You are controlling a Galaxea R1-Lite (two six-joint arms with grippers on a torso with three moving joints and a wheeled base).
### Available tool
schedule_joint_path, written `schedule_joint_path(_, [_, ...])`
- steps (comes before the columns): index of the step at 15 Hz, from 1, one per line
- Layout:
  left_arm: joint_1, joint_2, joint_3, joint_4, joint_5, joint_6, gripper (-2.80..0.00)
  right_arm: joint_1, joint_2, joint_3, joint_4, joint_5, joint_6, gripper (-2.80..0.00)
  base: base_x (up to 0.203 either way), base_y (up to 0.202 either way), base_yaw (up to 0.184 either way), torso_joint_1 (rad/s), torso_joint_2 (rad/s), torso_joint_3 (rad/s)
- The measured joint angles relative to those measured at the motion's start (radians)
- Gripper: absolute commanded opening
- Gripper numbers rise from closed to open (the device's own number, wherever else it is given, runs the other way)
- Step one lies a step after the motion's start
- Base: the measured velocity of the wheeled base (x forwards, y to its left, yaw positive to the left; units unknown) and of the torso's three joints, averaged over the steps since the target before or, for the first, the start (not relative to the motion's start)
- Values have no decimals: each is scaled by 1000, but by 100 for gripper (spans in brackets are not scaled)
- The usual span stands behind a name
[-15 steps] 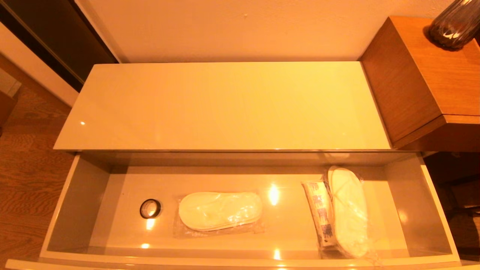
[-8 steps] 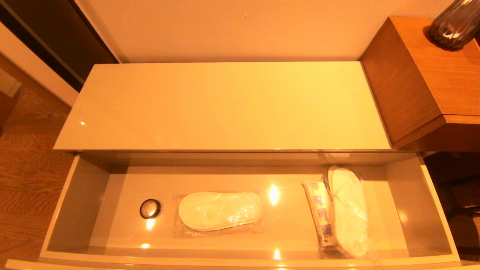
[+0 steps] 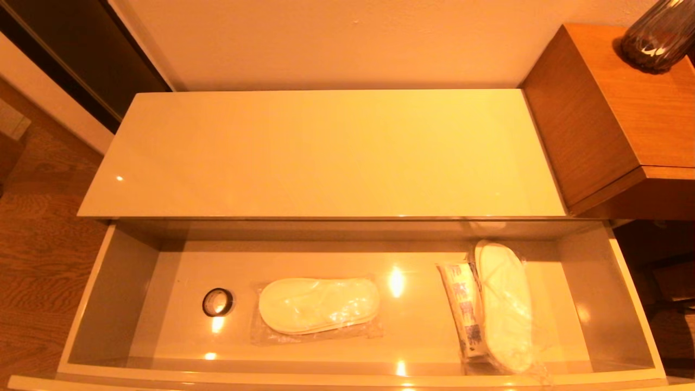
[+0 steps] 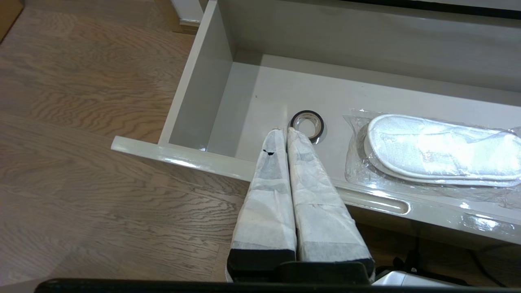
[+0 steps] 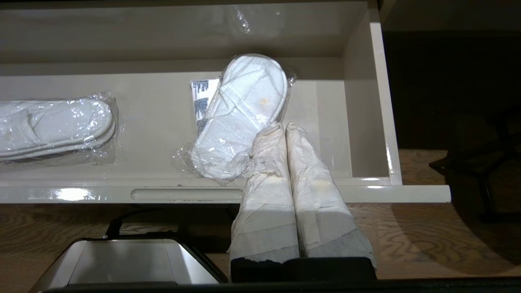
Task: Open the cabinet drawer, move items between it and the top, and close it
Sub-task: Take out the disposable slippers from the drawer
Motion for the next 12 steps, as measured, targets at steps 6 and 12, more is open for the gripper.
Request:
schedule_joint_path(6, [0,0,0,0,0,0,-280,0,0,0,0,0,0,-280,0,0,0,0,0,0])
schedule_joint_path(12, [0,0,0,0,0,0,-280,0,0,0,0,0,0,-280,0,0,0,0,0,0])
